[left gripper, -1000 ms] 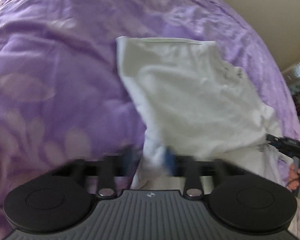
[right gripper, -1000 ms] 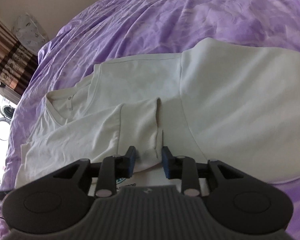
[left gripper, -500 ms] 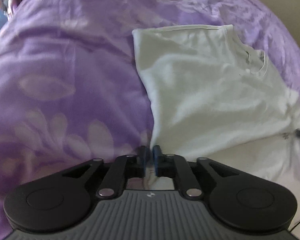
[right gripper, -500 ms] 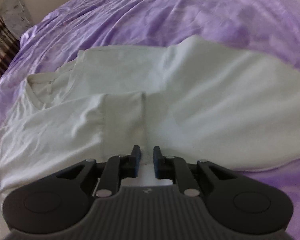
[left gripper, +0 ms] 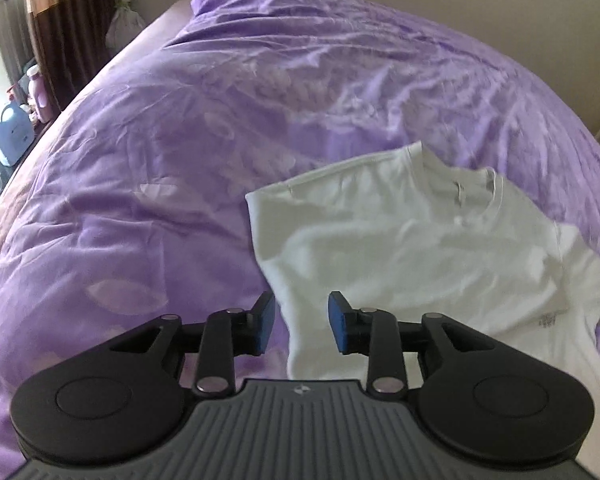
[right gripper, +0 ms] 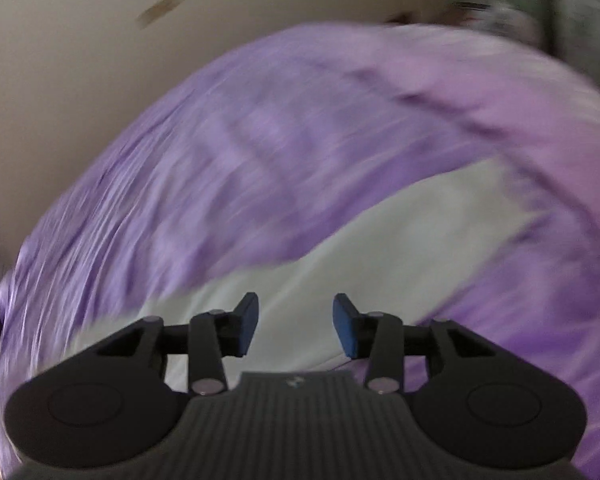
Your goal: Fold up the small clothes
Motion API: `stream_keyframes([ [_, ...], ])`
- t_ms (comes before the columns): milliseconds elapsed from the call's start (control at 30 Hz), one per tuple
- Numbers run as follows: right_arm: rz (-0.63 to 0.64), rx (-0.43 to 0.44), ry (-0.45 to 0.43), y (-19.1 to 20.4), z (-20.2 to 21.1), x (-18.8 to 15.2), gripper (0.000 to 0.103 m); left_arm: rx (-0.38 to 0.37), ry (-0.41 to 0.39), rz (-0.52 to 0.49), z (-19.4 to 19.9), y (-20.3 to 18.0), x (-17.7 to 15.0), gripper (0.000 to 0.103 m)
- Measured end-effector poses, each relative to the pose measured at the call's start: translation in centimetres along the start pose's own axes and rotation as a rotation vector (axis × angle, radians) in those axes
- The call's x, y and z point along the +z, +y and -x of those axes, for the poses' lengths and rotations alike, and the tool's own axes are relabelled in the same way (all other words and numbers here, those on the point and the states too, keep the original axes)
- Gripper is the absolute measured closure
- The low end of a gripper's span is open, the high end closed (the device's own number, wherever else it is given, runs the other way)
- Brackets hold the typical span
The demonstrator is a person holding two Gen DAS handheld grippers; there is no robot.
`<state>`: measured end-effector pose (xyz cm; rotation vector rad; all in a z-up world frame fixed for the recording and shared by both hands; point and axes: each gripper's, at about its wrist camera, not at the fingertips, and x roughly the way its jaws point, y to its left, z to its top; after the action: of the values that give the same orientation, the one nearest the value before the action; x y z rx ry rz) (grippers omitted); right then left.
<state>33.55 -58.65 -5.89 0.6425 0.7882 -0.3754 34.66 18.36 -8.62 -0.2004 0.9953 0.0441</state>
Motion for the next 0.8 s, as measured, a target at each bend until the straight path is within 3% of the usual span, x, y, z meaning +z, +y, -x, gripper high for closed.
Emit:
stream_keyframes([
  [200,-0.245,-0.076,-0.027,-10.2,-1.2,2.5,0.065,0.032,0.038,0.005,-1.7,-0.8,-0.2,0.066],
  [433,-0.407,-0.072,-0.052,-14.7,-5.2,3.0,0.066,0.05,0.055,0.015,-1.8,-1.4,-0.3,0.066],
  [467,-0.43,-0.076,-0.048,-15.1,-5.9,3.0,0.067,0.056,0.056,0.01,-1.8,-1.5,-0.3,0.065],
  [533,-0.464,-0.081,-0.053,-15.6,-6.8,2.9,0.083,0.066,0.056,0.008,-1.7,-1.6,-0.2,0.065],
  [600,-0.459,-0.067,-0.07,-15.5,-7.1,2.8,0.098,0.068,0.056,0.008,-1.6,-1.6,-0.1,0.065],
  [633,-0.429,-0.073,-0.087,-15.1,-7.0,2.9,0.101,0.074,0.054,0.002,-1.6,-1.7,0.0,0.065],
  [800,-0.191,-0.064,-0.136,-9.4,-4.5,5.0,0.103,0.113,0.039,-0.031,-1.6,-2.3,0.3,0.065],
])
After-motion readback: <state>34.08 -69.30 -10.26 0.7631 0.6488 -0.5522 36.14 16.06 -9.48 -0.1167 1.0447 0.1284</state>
